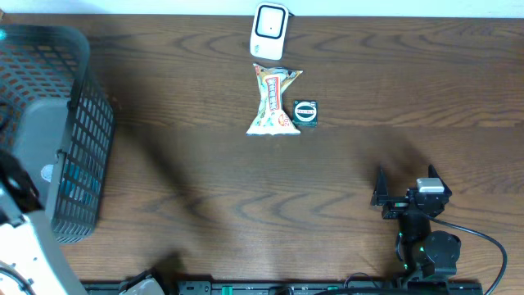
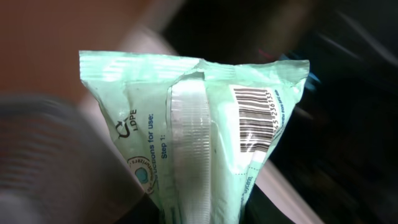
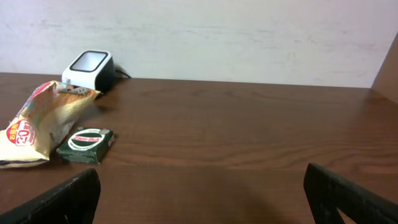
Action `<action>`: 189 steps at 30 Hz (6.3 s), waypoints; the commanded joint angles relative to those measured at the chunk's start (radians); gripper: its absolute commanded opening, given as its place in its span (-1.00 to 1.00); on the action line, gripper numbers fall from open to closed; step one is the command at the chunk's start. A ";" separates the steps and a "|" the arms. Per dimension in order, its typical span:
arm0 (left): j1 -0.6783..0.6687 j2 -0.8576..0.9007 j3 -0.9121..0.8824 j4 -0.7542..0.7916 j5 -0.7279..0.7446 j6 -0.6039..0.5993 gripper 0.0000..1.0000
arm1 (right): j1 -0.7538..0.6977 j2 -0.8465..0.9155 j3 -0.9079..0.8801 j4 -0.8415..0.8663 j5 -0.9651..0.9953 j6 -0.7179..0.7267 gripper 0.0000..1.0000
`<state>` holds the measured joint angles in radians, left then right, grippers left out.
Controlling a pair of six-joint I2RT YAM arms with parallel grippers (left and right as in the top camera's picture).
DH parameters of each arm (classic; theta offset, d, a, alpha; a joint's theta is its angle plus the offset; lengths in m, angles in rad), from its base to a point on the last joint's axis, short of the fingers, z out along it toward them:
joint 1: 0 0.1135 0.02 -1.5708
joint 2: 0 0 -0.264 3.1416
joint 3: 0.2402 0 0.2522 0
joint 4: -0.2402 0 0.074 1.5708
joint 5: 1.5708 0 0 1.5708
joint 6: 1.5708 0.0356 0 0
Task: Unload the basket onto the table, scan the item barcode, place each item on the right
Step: 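Grasp the mint-green wipes pack in the basket with the left gripper, then carry the green pack to the scanner and drop it left of the snack bag, then move the left gripper back into the basket toward the remaining items, then reach the left gripper down to the blue Listerine bottle in the basket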
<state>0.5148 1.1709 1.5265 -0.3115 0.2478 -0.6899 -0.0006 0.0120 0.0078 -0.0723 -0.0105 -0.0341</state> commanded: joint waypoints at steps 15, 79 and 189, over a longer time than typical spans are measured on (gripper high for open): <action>-0.715 0.431 0.002 -0.070 -0.093 0.480 -0.40 | 0.010 -0.005 -0.002 -0.003 0.000 -0.005 0.98; 0.213 0.490 -0.012 -0.372 -0.531 0.739 0.60 | 0.010 -0.005 -0.002 -0.003 0.000 -0.005 0.99; 0.279 0.081 -0.439 -0.143 0.031 0.333 0.31 | 0.010 -0.005 -0.002 -0.003 0.000 -0.005 0.98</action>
<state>0.7948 1.2938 1.0801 -0.4427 0.2478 -0.2100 -0.0006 0.0120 0.0078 -0.0723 -0.0105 -0.0341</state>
